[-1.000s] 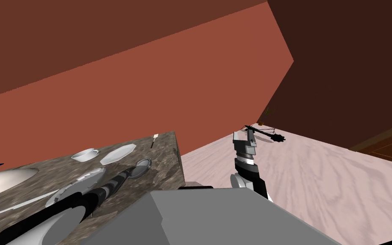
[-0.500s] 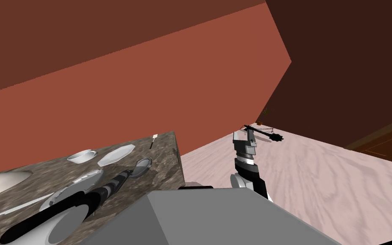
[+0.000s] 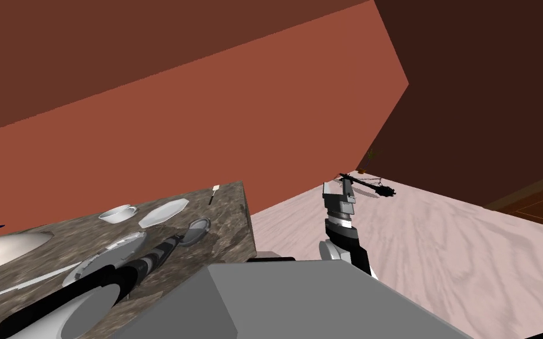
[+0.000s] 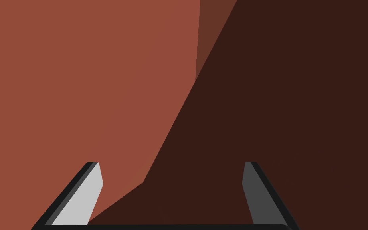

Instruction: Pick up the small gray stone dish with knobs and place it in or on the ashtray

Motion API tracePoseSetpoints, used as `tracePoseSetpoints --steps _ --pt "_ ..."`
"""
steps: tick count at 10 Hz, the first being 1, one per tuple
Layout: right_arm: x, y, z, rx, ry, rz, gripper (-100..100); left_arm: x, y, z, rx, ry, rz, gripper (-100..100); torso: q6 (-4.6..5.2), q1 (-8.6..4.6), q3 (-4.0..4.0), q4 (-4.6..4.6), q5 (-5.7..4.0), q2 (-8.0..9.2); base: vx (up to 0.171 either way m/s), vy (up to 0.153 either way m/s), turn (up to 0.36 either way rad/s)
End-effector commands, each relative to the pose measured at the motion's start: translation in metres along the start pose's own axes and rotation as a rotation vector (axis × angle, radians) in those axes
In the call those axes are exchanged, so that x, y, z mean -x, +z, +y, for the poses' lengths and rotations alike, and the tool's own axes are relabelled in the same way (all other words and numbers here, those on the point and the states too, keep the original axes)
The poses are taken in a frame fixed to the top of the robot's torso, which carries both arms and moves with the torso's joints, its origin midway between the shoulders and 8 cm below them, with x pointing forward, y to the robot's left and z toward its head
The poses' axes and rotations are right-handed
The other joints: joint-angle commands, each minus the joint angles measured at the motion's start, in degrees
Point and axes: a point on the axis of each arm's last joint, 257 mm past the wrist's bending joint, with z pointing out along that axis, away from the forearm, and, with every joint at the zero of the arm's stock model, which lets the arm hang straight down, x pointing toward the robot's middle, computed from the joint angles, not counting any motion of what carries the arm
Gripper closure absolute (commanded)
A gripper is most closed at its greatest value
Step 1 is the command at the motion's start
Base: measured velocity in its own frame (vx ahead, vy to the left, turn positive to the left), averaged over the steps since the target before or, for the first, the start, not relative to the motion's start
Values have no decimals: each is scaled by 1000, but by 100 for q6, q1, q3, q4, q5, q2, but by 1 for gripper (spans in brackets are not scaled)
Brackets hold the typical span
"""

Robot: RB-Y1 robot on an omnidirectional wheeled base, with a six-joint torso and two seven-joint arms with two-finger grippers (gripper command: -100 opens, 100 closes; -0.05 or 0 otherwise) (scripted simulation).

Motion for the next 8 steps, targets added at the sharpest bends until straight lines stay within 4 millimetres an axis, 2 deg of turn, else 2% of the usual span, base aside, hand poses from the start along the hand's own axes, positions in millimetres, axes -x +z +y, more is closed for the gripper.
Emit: tracePoseSetpoints --steps 1,2,5,6,8 --pt "0 0 0 0 0 0 0 0 0 0 0 0 0 0 0 0 0 0 0 0 0 0 0" --pt "0 0 0 0 0 0 0 19 -4 -27 -59 22 -43 100 0 2 -1 0 0 -2 -59 -1 17" --pt "0 0 0 0 0 0 0 37 -13 -54 -120 48 -89 100 -1 6 21 13 -9 31 -75 28 3" --pt "0 0 0 0 0 0 0 49 -20 -70 -157 66 -119 100 -1 9 22 13 -6 32 -89 63 15" --pt "0 0 0 0 0 0 0 67 -36 -98 -221 101 -167 100 0 37 34 22 -8 49 -115 129 -7"
